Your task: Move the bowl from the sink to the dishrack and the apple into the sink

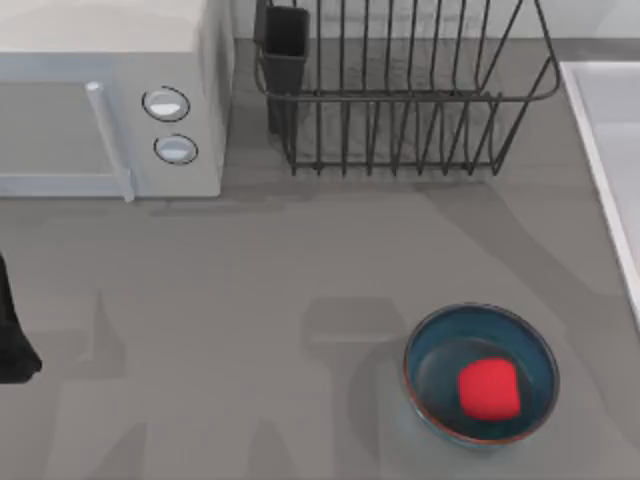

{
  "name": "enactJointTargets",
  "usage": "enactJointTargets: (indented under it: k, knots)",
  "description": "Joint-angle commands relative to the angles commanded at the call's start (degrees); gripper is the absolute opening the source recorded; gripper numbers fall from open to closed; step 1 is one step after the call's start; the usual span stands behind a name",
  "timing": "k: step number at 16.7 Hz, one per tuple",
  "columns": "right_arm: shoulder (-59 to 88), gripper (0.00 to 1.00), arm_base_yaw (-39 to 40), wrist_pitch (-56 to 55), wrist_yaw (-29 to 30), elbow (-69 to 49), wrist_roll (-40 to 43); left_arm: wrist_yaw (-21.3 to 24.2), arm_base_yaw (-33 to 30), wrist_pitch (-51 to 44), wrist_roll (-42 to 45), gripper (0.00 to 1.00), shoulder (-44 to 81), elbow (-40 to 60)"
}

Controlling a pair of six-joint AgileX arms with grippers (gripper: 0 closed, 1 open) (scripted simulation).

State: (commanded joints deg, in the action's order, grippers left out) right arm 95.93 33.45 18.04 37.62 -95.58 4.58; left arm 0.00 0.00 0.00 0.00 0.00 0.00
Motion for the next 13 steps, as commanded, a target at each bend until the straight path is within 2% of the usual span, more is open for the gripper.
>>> enactJointTargets:
  k: [3, 6, 13]
  knots:
    - [-0.2, 0.0, 7.16, -11.02, 5.64, 0.54, -3.79, 0.0, 0.0, 0.0, 0.0, 1.0, 0.0, 0.0]
    - [-0.46, 0.0, 11.36, -16.85, 8.97, 0.77, -5.64, 0.0, 0.0, 0.0, 0.0, 1.0, 0.0, 0.0]
    - [-0.3, 0.0, 11.86, -17.71, 9.21, 0.82, -5.97, 0.0, 0.0, 0.0, 0.0, 1.0, 0.0, 0.0]
